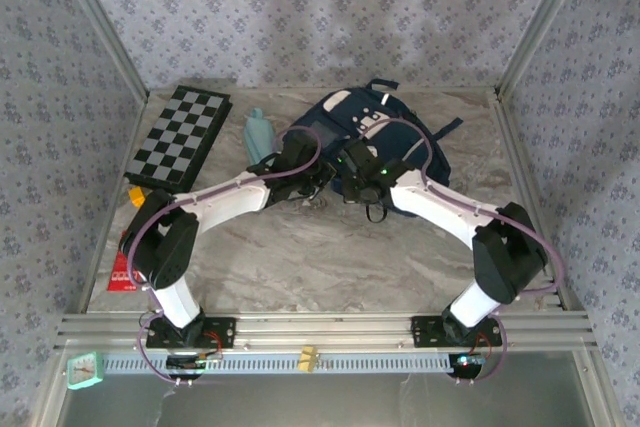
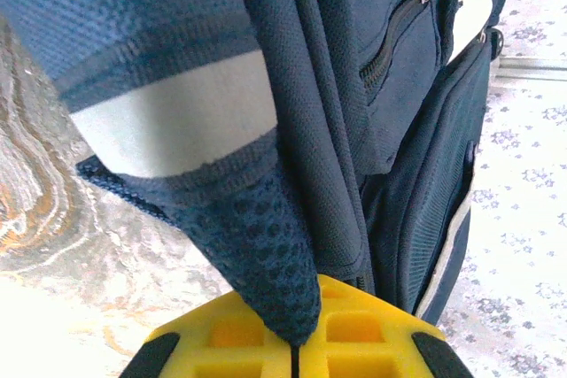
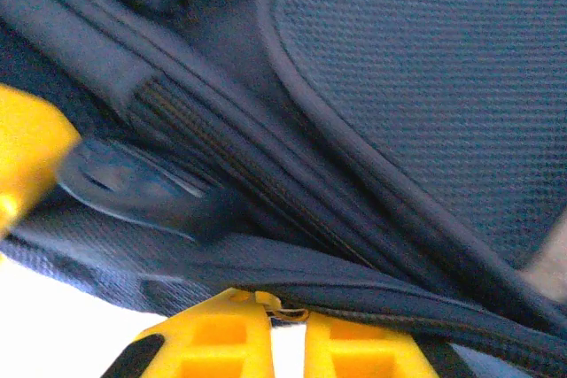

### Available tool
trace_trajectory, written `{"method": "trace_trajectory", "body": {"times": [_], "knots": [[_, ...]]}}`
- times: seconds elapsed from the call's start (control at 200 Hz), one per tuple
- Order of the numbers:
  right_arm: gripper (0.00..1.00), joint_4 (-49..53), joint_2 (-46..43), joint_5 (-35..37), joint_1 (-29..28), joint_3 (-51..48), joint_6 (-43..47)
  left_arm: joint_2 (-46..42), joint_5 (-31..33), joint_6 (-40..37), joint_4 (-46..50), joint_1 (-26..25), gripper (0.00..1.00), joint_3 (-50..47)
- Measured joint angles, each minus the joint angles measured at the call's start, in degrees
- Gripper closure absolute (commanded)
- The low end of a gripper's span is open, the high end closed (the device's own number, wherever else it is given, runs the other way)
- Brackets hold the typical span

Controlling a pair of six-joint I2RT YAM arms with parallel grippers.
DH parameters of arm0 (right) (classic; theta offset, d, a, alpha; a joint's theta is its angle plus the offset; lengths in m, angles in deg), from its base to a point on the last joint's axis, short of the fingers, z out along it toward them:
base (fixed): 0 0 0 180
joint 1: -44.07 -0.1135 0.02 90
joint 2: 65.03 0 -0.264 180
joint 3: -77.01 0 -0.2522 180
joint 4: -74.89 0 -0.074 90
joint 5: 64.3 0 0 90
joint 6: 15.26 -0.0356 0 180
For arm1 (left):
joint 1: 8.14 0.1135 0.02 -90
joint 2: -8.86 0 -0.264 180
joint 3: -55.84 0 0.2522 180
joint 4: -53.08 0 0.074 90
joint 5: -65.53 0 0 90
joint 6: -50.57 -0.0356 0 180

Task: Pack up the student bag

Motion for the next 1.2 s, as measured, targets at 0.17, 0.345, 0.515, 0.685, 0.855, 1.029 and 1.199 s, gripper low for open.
{"method": "trace_trajectory", "body": {"times": [0.17, 0.345, 0.515, 0.685, 0.855, 1.029, 1.199], "knots": [[0.92, 2.8, -6.32, 0.13, 2.03, -6.43, -0.15, 0.0, -1.55, -2.32, 2.21, 3.32, 1.0, 0.04], [0.92, 6.4, -9.7, 0.31, 4.94, -9.31, 0.33, 0.48, -4.13, -4.46, 4.13, 8.37, 1.0, 1.64], [0.87, 4.59, -8.96, -2.8, 4.98, -9.4, 1.86, 0.48, -4.07, -4.87, 4.2, 9.86, 1.0, 1.64], [0.73, 2.49, -3.82, -3.45, 4.98, -8.94, 3.82, 0.55, -4.11, -4.87, 4.26, 9.86, 1.0, 1.64], [0.73, 0.42, -1.55, -3.56, 4.92, -8.66, 5.49, 0.57, -4.07, -4.87, 4.24, 9.75, 1.0, 1.64], [0.9, 0.22, -0.2, -1.57, 3.96, -7.76, 6.93, 0.87, -3.87, -5.31, 4.31, 9.84, 1.0, 1.68], [0.99, 0.17, -1.99, -0.94, 3.34, -8.2, 7.89, 1.62, -4.17, -7.02, 5.25, 10.8, 1.0, 2.21]]}}
